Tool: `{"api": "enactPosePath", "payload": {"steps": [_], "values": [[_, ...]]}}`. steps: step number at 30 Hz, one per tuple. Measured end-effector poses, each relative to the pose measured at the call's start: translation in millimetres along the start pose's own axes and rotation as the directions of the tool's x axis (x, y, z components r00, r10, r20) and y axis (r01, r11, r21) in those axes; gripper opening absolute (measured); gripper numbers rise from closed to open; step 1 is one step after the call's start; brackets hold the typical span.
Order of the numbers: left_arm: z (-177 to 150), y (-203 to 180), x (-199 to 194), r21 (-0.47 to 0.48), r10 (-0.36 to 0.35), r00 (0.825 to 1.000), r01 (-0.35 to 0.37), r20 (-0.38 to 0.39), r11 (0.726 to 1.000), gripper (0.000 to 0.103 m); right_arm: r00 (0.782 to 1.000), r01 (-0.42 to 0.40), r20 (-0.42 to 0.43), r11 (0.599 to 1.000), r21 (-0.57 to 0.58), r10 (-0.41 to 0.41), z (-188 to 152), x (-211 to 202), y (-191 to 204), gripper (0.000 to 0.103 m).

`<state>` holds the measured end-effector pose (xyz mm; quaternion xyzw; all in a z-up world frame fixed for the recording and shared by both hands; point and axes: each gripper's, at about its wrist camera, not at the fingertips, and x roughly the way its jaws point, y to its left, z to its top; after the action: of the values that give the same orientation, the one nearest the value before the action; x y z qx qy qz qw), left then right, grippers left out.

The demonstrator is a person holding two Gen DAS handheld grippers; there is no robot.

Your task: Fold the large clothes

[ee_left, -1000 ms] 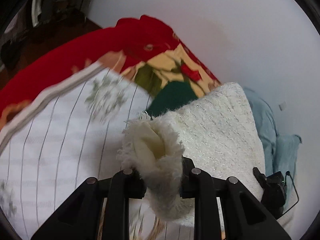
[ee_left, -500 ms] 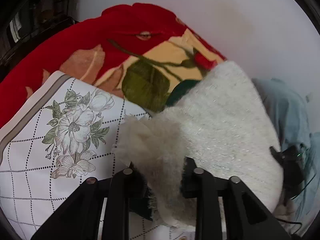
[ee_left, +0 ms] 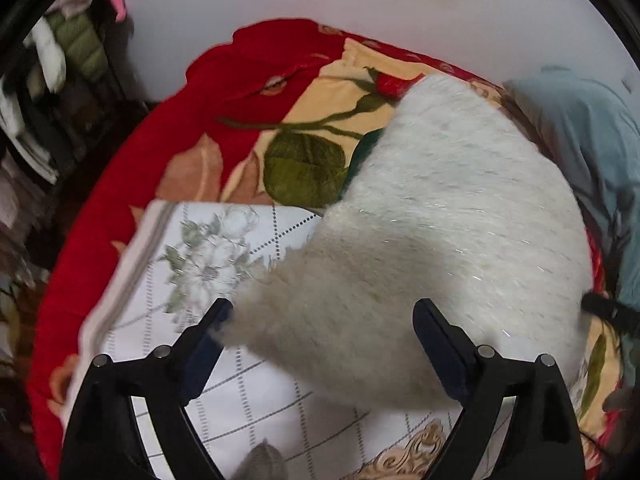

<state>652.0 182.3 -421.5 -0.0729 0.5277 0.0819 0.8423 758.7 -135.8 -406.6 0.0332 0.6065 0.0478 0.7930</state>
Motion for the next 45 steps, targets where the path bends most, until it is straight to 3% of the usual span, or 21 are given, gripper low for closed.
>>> {"api": "enactPosePath", "payload": {"steps": [3, 11, 17, 29, 34, 37, 41, 45], "values": [[-1, -3, -30, 0.037, 0.016, 0.999, -0.018, 0.037, 0.999, 0.102, 0.993, 0.118, 0.013, 0.993, -0.032, -0.117, -34, -20, 13, 0.103], [-12, -11, -134, 0.09, -0.002, 0.994, -0.008, 0.112, 0.996, 0.102, 0.959, 0.266, 0.099, 0.964, 0.024, -0.267, -100, -131, 39, 0.103], [-29, -11, -213, 0.125, -0.015, 0.991, -0.002, 0.133, 0.992, 0.102, 0.946, 0.258, 0.175, 0.961, 0.099, -0.272, -146, -246, 49, 0.103], [-85, 4, -390, 0.16, -0.02, 0.975, -0.017, 0.223, 0.987, 0.102, 0.913, 0.25, 0.309, 0.964, 0.094, -0.267, -247, -443, 81, 0.103], [-109, 3, -442, 0.178, -0.057, 0.964, 0.011, 0.261, 0.984, 0.102, 0.899, 0.239, 0.356, 0.967, 0.093, -0.256, -283, -511, 91, 0.103], [-122, 5, -467, 0.173, -0.071, 0.958, 0.023, 0.277, 0.985, 0.102, 0.876, 0.257, 0.403, 0.963, 0.078, -0.266, -306, -554, 99, 0.103], [-135, 8, -492, 0.158, -0.082, 0.952, 0.036, 0.296, 0.987, 0.102, 0.853, 0.278, 0.443, 0.959, 0.06, -0.275, -332, -593, 109, 0.103], [-143, 11, -510, 0.149, -0.087, 0.948, 0.042, 0.307, 0.988, 0.102, 0.844, 0.273, 0.465, 0.96, 0.058, -0.268, -353, -621, 114, 0.103]]}}
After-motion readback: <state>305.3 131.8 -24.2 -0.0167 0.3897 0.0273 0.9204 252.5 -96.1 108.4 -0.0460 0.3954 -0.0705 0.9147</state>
